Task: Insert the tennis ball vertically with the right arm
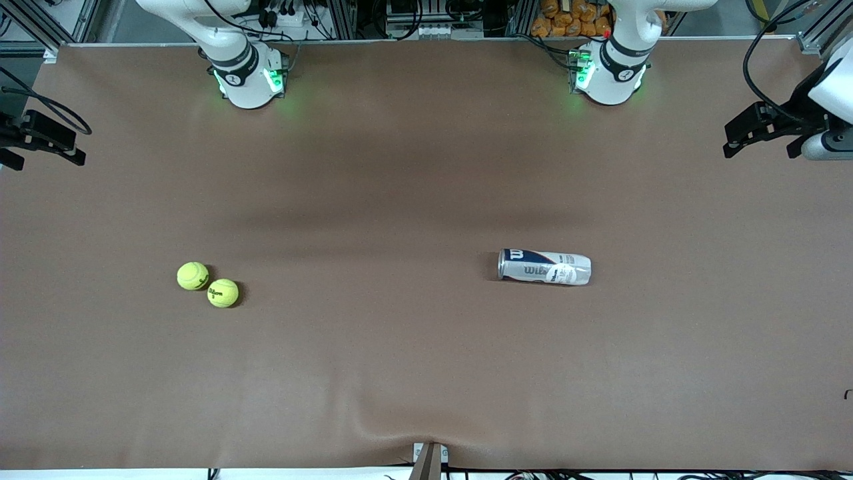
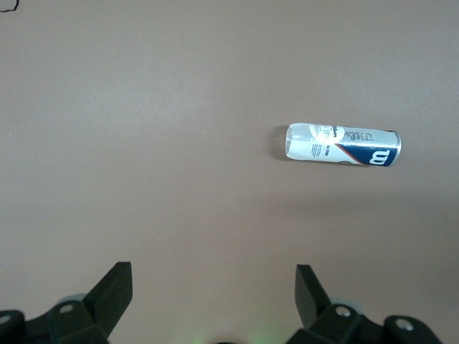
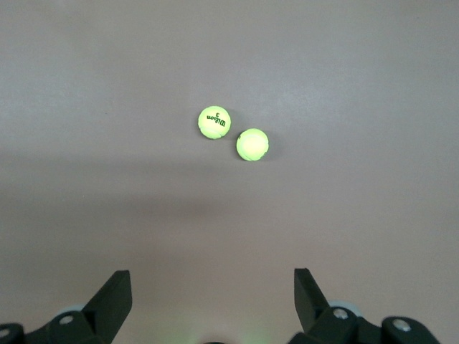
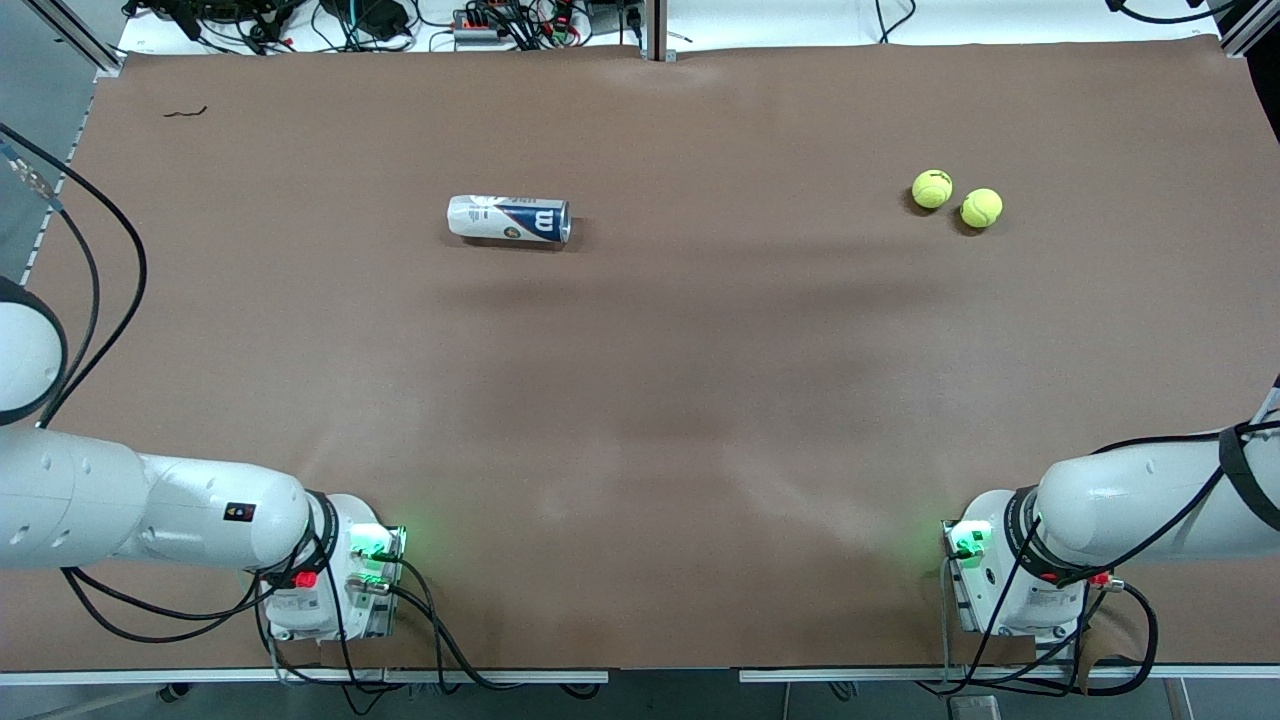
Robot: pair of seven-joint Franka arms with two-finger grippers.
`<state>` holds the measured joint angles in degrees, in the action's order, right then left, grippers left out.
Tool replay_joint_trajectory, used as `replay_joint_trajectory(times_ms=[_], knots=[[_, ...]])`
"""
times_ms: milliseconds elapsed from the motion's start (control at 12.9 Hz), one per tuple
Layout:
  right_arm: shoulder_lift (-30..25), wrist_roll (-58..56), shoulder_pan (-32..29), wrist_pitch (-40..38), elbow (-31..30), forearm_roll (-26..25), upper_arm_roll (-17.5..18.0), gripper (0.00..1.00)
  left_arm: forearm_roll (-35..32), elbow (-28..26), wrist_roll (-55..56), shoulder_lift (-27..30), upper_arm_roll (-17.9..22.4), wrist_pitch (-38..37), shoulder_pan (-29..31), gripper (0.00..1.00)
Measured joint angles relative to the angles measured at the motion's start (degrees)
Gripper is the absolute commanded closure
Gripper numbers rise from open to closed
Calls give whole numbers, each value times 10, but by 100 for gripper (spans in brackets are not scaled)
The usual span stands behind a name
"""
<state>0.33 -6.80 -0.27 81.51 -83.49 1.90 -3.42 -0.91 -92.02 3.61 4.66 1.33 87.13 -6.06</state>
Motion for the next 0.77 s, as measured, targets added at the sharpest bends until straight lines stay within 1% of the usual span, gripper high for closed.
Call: replay_joint_trajectory(times_ms=[775], knots=[[0,0,0,0,0,1,0,0,-1,8,0,-6,0,0,1,0]])
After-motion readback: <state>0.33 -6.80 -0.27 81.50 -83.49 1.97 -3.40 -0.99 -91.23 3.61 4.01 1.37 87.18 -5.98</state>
